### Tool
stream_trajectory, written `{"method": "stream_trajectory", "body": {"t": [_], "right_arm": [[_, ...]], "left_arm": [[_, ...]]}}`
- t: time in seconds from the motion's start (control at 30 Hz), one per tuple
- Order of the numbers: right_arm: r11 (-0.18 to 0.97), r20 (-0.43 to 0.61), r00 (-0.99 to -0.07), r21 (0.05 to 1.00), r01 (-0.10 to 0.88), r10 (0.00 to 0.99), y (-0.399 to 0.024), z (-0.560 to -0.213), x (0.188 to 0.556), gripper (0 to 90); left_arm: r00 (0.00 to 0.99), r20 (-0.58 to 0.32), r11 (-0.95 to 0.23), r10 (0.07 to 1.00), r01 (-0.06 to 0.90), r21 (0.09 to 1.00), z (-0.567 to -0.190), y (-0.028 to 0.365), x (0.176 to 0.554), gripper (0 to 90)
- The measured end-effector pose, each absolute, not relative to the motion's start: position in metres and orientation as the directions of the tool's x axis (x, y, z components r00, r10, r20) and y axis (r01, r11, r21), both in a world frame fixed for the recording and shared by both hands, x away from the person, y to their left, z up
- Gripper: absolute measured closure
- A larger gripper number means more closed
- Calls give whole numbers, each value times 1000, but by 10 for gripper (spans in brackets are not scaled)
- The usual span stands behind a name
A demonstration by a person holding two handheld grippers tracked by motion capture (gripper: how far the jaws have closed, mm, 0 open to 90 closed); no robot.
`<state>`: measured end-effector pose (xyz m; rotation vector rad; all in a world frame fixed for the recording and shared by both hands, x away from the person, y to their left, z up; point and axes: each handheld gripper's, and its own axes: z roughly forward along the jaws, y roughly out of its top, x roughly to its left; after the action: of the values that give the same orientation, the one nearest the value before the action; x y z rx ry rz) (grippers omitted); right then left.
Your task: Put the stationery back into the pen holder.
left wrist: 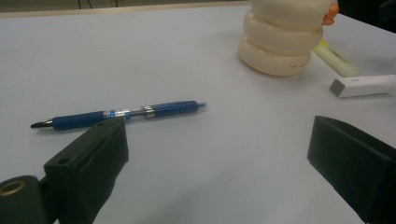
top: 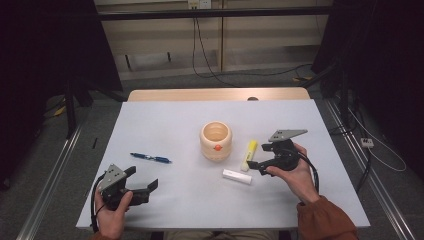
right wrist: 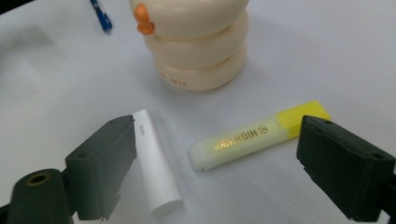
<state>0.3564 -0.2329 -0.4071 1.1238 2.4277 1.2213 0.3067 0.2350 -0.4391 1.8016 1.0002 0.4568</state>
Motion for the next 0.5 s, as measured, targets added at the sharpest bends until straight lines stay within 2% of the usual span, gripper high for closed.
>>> {"method": "stream_trajectory", "body": {"t": [0.1, 0.17, 0.3, 0.43, 0.5], "right_arm": [[415, 131, -711, 734, 538, 691, -230, -407, 354, 166], [455, 119, -728, 710, 538, 675, -227, -409, 353, 218], [535, 99, -758, 651, 539, 644, -220, -414, 352, 250], [574, 82, -776, 624, 530, 626, -214, -416, 351, 296], [591, 73, -784, 615, 522, 616, -213, -417, 351, 346]], "left_arm": [[596, -117, -189, 795, 425, 886, -439, 233, 307, 52], [600, -115, -191, 792, 423, 886, -439, 232, 308, 52], [600, -123, -188, 791, 429, 884, -440, 232, 309, 52], [601, -125, -186, 789, 428, 885, -440, 232, 309, 52], [603, -119, -189, 789, 421, 887, -439, 232, 310, 52]]}}
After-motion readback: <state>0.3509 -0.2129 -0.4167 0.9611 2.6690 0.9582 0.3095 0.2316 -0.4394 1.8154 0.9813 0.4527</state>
